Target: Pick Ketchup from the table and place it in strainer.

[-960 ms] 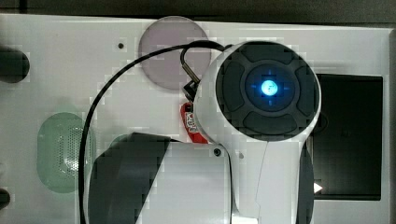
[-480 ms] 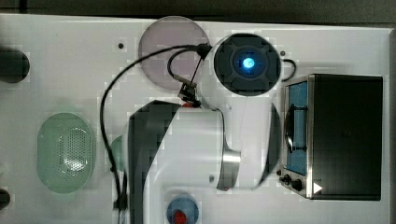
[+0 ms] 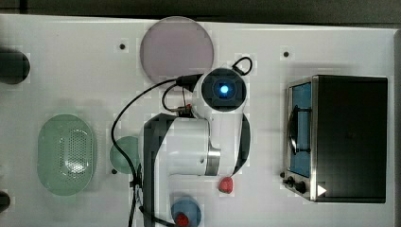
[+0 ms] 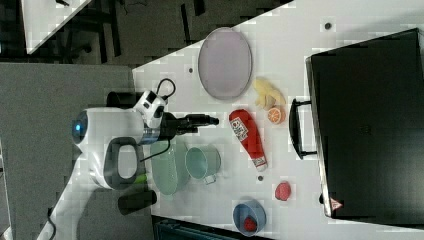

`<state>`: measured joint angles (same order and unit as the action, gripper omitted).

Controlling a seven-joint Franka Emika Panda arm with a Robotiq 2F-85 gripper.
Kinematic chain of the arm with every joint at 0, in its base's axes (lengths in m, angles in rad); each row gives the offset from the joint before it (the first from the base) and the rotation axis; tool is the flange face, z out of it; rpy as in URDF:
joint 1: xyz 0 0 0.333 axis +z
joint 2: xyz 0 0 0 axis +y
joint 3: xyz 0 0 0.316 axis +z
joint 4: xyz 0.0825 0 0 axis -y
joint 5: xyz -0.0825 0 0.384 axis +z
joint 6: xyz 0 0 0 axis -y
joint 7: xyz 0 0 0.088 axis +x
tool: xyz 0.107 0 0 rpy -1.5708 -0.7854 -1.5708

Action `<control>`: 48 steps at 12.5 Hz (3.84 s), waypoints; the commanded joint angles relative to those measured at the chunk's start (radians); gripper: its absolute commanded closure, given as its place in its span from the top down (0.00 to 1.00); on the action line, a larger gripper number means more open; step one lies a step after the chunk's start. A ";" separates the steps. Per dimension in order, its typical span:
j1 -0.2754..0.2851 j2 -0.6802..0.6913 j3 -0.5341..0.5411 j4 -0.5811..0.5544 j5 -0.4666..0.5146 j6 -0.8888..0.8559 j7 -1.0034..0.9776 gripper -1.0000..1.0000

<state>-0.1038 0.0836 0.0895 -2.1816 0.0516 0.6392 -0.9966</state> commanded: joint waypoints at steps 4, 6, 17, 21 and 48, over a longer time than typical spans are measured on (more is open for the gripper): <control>-0.003 0.086 0.021 -0.090 -0.046 0.173 -0.102 1.00; -0.003 0.130 0.021 -0.107 -0.101 0.227 -0.080 1.00; 0.018 0.328 0.020 -0.174 -0.101 0.478 -0.017 0.84; 0.019 0.303 0.021 -0.168 -0.101 0.478 -0.017 0.61; 0.114 0.242 0.626 0.027 0.000 0.297 1.044 0.61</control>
<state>0.0033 0.3416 0.7363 -2.1641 0.0706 0.9272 -0.0582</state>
